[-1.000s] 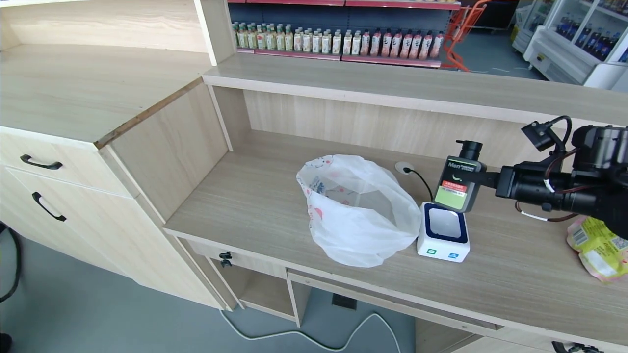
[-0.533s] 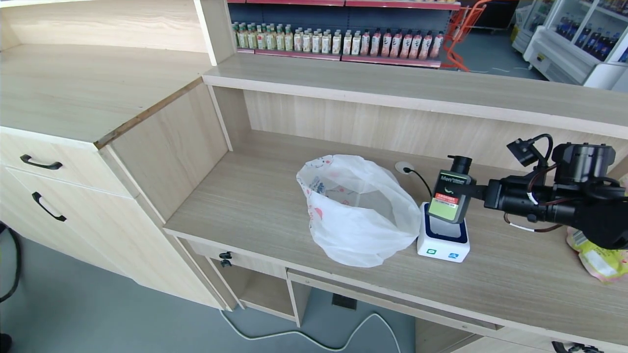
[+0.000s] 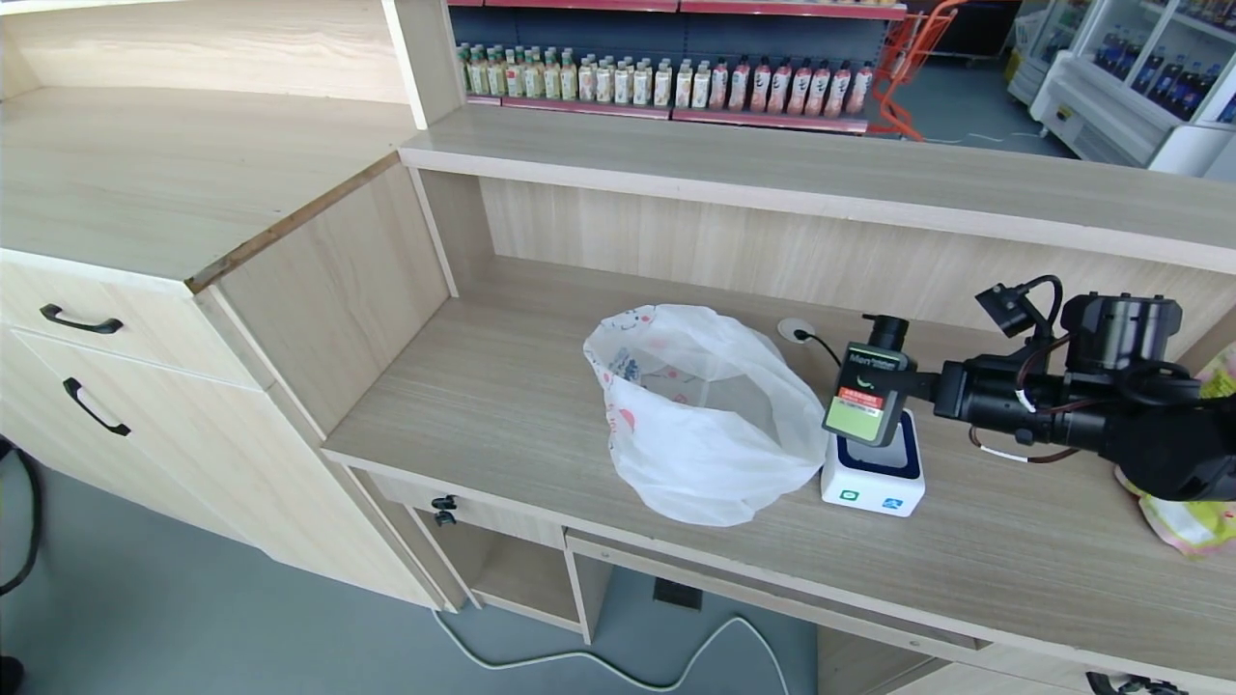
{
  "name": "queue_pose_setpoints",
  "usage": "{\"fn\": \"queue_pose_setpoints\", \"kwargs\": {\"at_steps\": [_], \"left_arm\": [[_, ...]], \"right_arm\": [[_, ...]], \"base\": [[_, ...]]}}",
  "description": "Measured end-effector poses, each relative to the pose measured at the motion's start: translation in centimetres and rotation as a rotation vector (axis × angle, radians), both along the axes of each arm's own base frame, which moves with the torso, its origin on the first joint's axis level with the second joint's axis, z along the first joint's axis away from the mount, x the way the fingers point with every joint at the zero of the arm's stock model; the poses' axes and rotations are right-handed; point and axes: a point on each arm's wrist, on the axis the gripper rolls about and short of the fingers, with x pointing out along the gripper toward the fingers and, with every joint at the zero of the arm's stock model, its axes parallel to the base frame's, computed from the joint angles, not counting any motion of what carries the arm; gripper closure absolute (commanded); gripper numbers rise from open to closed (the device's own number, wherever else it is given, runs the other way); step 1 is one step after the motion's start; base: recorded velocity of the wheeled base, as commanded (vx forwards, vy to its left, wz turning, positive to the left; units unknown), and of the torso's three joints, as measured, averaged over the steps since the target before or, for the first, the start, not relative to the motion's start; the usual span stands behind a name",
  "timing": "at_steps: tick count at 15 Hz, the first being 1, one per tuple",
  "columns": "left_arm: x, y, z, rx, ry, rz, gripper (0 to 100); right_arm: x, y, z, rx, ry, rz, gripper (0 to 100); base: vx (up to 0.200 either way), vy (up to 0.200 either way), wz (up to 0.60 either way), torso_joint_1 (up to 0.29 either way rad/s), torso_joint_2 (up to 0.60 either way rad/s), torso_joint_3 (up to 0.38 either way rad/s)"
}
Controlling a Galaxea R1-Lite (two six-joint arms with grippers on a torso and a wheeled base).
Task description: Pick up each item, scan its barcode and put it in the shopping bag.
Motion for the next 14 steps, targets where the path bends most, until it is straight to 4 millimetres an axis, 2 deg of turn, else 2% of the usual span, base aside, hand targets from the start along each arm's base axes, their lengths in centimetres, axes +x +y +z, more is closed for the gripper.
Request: {"fn": "queue_pose_setpoints", "kwargs": {"at_steps": [9,11,14], "left_arm": [[0.0,0.0,0.0,0.0,0.0,0.0,0],[0.0,0.0,0.0,0.0,0.0,0.0,0],[0.0,0.0,0.0,0.0,0.0,0.0,0]], "right_arm": [[0.1,0.0,0.2,-0.013,-0.031,0.001,100],[-1.2,-0.1,1.3,-0.091,-0.108,0.003,100],[-5.7,-1.0,4.2,-0.368,-0.326,-0.023,100]], "base": [[0.0,0.0,0.0,0.0,0.0,0.0],[0.0,0.0,0.0,0.0,0.0,0.0],[0.0,0.0,0.0,0.0,0.0,0.0]]}}
